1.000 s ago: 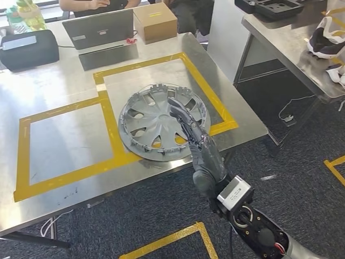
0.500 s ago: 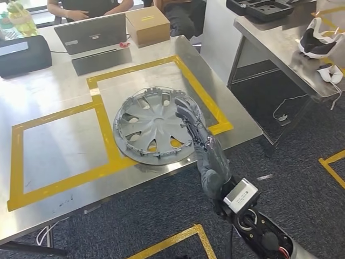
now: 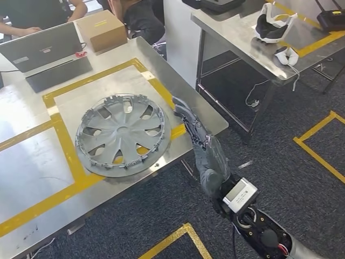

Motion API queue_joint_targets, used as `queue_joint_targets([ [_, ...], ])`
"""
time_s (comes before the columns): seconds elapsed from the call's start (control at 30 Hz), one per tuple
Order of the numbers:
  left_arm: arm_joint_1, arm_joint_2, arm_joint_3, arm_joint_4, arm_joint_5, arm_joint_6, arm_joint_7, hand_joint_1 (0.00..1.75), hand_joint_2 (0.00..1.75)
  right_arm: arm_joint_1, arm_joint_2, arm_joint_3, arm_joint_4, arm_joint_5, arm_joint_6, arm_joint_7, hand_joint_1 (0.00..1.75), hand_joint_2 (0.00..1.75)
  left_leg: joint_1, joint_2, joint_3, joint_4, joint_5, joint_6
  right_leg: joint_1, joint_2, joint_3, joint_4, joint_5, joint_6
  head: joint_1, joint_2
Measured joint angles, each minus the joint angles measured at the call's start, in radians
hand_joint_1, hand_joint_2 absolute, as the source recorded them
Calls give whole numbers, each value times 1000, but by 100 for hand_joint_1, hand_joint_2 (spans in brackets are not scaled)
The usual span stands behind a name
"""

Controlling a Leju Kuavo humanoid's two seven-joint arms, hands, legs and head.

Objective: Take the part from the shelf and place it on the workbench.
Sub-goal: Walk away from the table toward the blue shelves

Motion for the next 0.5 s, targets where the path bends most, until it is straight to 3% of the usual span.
queue_joint_targets([
  [0.07,-1,4,0,0,0,0,0,0,0,0,0,0,-1,0,0,0,0,0,-1,-38,53,-136,63,14,1,20,0,0,-2,2,1,0],
  [0.1,-2,5,0,0,0,0,0,0,0,-1,0,0,-1,0,0,0,0,0,-3,-51,66,-172,74,17,-1,28,-2,0,-2,5,1,0],
  [0.13,-3,5,0,0,0,0,1,0,0,0,0,0,-1,1,0,0,0,0,-6,-54,71,-183,71,18,-3,37,-5,-1,-1,10,1,0],
  [0.2,-6,4,-1,0,1,1,2,0,0,0,0,-1,-2,1,1,0,0,0,-5,-36,76,-194,74,21,-7,51,-9,-4,0,21,-1,0],
  [0.27,-7,3,-1,0,4,2,4,0,0,-1,0,-2,-3,2,2,-1,0,0,1,-14,86,-207,77,29,-2,22,-26,30,-24,32,3,0],
  [0.33,-6,3,-1,0,6,4,4,0,0,-2,0,-3,-3,2,5,-2,0,0,2,7,92,-213,77,35,0,-29,-78,148,-87,42,12,0],
  [0.4,-4,3,-2,0,9,4,5,0,0,-1,0,-3,-3,2,9,-3,0,0,0,28,94,-212,74,37,-3,-48,-137,272,-133,49,17,0],
  [0.43,-4,3,-2,0,10,4,6,0,0,-1,0,-3,-3,2,10,-3,0,0,0,39,95,-212,72,37,-4,-50,-144,288,-130,52,18,0],
  [0.47,-3,2,-3,0,12,5,6,0,0,-1,0,-3,-3,2,10,-3,0,0,0,49,98,-211,70,36,-5,-54,-128,257,-105,53,20,0],
  [0.5,-3,1,-4,0,12,5,6,0,0,-1,0,-3,-3,1,11,-3,0,0,0,58,102,-210,67,33,-6,-63,-92,189,-66,52,23,0],
])
